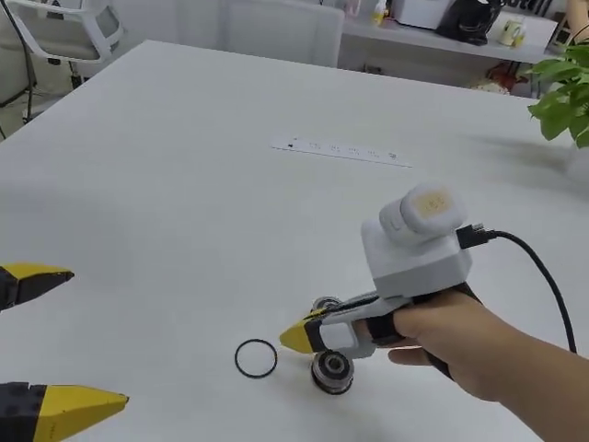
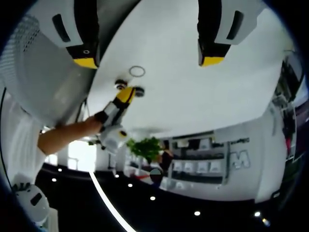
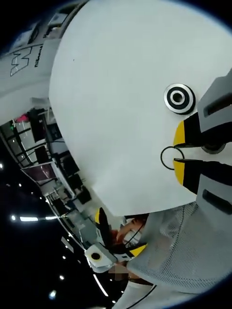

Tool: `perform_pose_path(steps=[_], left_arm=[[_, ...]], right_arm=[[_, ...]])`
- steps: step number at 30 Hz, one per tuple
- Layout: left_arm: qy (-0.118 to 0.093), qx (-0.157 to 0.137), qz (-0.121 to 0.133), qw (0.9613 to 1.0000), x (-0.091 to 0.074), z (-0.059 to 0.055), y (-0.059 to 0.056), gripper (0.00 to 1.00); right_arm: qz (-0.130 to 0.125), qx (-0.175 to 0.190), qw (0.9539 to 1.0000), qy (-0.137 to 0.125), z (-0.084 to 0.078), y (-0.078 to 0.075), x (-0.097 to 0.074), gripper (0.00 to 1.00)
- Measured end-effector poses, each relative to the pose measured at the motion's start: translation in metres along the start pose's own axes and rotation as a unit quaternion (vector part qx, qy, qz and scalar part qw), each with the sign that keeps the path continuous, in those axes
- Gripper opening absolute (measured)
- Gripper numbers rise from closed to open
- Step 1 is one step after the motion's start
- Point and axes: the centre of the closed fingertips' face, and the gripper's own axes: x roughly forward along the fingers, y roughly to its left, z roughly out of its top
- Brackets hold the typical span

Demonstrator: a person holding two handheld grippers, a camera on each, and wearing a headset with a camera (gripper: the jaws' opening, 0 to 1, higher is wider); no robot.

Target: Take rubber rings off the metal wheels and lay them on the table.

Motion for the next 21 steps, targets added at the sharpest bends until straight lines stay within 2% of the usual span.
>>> perform_pose_path(steps=[4,14,18,21], left_arm=[[0.005,0.005,-0.007,1.0,0.003,0.003,-0.002,0.85],[0.006,0.037,-0.027,0.9989,0.011,0.02,-0.01,0.85],[0.021,0.053,-0.041,0.9976,0.014,0.022,-0.015,0.85],[0.021,0.06,-0.049,0.9968,0.016,0.028,-0.016,0.85]], right_arm=[[0.005,0.005,0.9997,-0.023,0.006,0.0,-0.014,0.07],[0.007,-0.014,0.9986,-0.05,0.008,0.002,-0.044,0.11],[-0.002,-0.017,0.9982,-0.058,0.004,-0.006,-0.056,0.12],[-0.01,-0.015,0.9979,-0.062,0.0,-0.013,-0.063,0.13]])
